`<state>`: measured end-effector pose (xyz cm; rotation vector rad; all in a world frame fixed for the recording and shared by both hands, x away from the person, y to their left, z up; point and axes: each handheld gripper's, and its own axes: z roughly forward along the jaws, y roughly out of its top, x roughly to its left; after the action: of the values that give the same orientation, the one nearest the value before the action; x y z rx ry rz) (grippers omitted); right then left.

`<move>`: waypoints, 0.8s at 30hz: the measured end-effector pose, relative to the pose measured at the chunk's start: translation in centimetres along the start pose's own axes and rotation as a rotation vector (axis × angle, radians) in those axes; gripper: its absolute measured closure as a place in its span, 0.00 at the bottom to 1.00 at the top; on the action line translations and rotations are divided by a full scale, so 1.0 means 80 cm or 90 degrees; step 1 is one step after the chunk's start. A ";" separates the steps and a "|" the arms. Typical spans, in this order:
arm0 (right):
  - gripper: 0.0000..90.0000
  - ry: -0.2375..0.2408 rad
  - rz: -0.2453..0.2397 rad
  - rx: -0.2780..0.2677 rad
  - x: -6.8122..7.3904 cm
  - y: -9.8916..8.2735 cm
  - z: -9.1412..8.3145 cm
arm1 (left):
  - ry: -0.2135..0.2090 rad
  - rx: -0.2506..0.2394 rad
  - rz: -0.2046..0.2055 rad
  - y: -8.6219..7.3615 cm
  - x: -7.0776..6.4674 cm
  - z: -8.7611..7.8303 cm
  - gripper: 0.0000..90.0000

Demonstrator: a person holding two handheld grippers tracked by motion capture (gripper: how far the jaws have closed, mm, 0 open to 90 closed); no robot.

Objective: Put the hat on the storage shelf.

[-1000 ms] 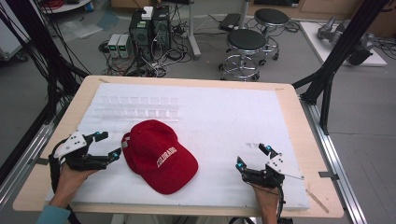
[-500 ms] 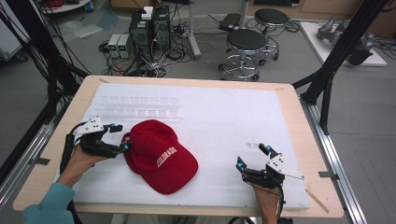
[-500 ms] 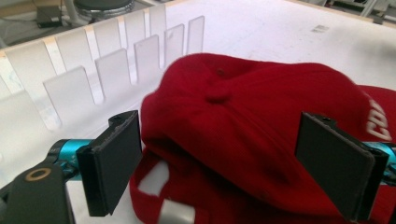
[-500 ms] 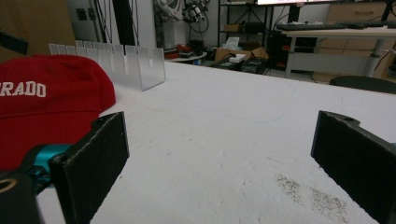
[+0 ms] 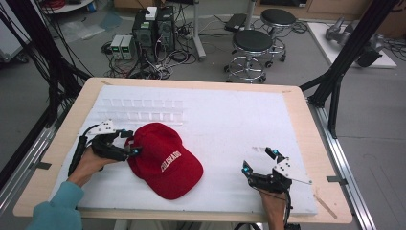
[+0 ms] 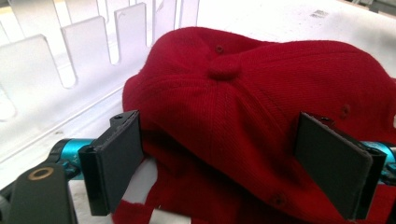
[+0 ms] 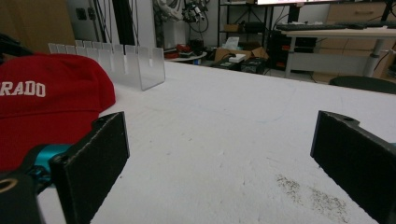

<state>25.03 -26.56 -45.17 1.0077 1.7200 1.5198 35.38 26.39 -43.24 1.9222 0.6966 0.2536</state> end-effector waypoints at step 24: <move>0.04 -0.002 -0.005 0.008 0.000 0.001 0.002 | -0.066 0.006 0.026 0.004 -0.017 0.015 0.94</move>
<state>25.18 -26.47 -45.14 1.0088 1.7316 1.5031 34.93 24.62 -43.31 1.9462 0.5914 0.1756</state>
